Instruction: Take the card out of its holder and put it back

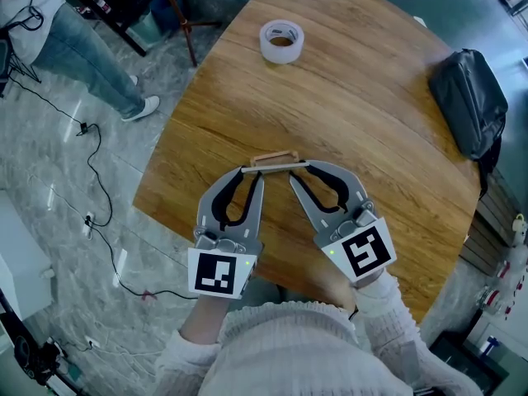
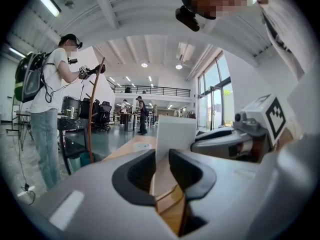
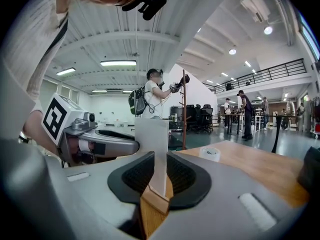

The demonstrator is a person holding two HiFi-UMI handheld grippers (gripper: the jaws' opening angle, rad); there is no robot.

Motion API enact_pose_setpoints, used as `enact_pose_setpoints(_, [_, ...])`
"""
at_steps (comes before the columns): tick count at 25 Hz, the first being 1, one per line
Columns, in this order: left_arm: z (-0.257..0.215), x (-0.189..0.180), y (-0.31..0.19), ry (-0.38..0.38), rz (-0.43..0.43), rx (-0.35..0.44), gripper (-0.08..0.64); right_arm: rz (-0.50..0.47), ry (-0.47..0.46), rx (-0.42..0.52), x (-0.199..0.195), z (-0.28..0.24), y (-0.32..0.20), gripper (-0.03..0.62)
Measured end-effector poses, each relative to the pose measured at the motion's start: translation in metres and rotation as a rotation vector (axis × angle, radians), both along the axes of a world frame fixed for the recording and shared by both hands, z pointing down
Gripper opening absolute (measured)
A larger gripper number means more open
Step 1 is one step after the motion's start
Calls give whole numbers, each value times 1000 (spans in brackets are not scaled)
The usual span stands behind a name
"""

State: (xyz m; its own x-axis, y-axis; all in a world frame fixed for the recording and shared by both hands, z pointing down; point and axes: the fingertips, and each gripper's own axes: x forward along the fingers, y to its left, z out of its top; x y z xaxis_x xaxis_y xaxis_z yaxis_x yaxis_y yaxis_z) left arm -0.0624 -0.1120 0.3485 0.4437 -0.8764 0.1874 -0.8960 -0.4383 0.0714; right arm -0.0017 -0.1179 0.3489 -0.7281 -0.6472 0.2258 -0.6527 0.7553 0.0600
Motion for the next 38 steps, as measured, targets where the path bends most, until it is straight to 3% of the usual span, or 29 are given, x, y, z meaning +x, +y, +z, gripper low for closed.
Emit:
enact_pose_setpoints(13, [-35, 10, 29, -14, 56, 70, 67, 49, -27, 49, 11, -37, 26, 63])
enact_pose_setpoints(29, [-36, 15, 34, -40, 90, 68, 58, 63, -22, 54, 16, -42, 31, 61])
enact_pose_setpoints(38, [-38, 12, 32, -10, 93, 80, 60, 56, -28, 47, 14, -41, 31, 61])
